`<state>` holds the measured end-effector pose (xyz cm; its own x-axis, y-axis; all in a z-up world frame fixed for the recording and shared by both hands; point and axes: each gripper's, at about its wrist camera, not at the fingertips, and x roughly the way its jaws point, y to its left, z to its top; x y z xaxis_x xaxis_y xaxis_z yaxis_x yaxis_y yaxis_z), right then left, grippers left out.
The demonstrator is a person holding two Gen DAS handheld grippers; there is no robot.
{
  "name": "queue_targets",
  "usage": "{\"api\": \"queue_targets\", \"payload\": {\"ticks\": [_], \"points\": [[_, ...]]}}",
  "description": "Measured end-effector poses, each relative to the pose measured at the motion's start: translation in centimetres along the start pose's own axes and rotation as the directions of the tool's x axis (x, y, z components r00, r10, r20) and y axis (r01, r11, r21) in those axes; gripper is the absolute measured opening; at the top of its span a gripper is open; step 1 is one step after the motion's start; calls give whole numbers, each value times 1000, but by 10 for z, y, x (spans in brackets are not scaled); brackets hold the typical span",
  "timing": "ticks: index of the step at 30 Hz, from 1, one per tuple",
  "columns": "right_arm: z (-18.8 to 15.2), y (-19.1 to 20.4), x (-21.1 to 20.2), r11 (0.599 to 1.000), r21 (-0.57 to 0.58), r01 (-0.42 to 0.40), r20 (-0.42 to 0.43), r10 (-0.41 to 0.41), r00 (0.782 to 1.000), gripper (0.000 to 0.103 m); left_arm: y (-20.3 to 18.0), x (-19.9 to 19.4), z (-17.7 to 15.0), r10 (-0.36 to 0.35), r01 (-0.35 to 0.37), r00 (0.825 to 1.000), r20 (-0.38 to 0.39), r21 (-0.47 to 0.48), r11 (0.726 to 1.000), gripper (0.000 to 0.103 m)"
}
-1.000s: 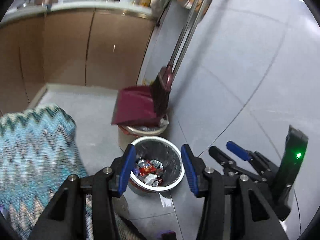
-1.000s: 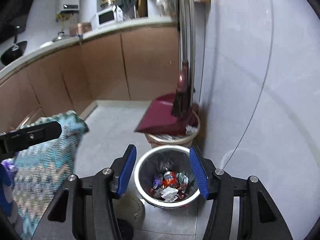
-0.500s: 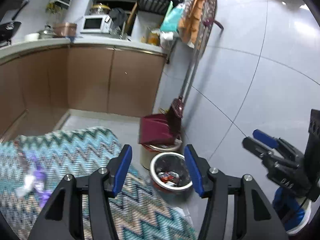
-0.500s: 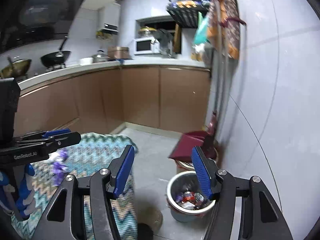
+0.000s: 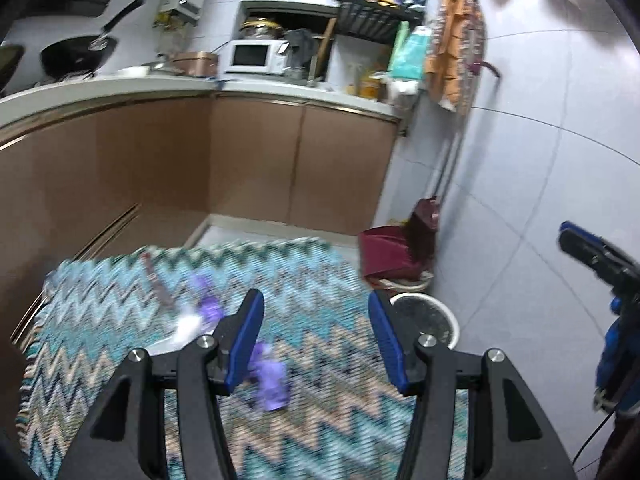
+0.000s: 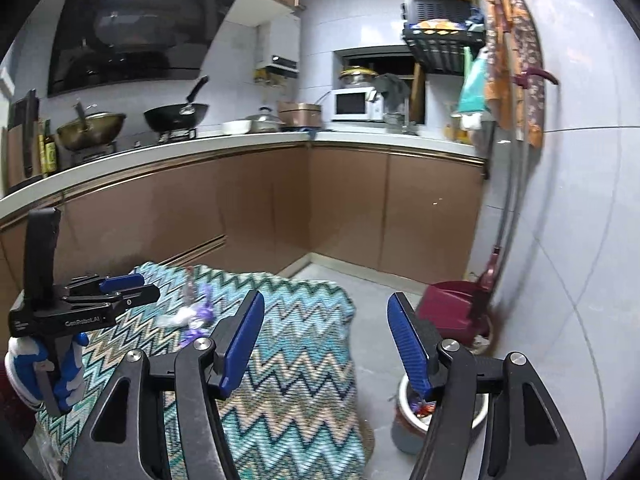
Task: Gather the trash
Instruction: 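Move both tools back over the blanket, then grasp the clear plastic bag with the left gripper while the right grasps a purple bag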
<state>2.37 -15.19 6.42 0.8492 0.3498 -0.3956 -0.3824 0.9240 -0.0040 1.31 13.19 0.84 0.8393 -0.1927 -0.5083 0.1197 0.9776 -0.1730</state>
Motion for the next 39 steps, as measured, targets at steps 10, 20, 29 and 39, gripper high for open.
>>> {"api": "queue_targets", "payload": {"ticks": [10,20,29,39], "points": [[-18,47,75,988,-23,-154,-122,151,981,65,98,23,-35,136,-140,987,-86,-50,989,52],[-49,103,168,951,-9,-308,-286,293,912,69,127,96,-44,145,-143,972,-186,24,989,52],[-73,141,239,919,-4,-393,-393,361,846,71,150,143,-64,89,-98,956,-279,-18,995,52],[-96,152,281,901,55,-430,-465,404,787,59,146,150,-68,2,-13,949,-315,-31,999,16]]}}
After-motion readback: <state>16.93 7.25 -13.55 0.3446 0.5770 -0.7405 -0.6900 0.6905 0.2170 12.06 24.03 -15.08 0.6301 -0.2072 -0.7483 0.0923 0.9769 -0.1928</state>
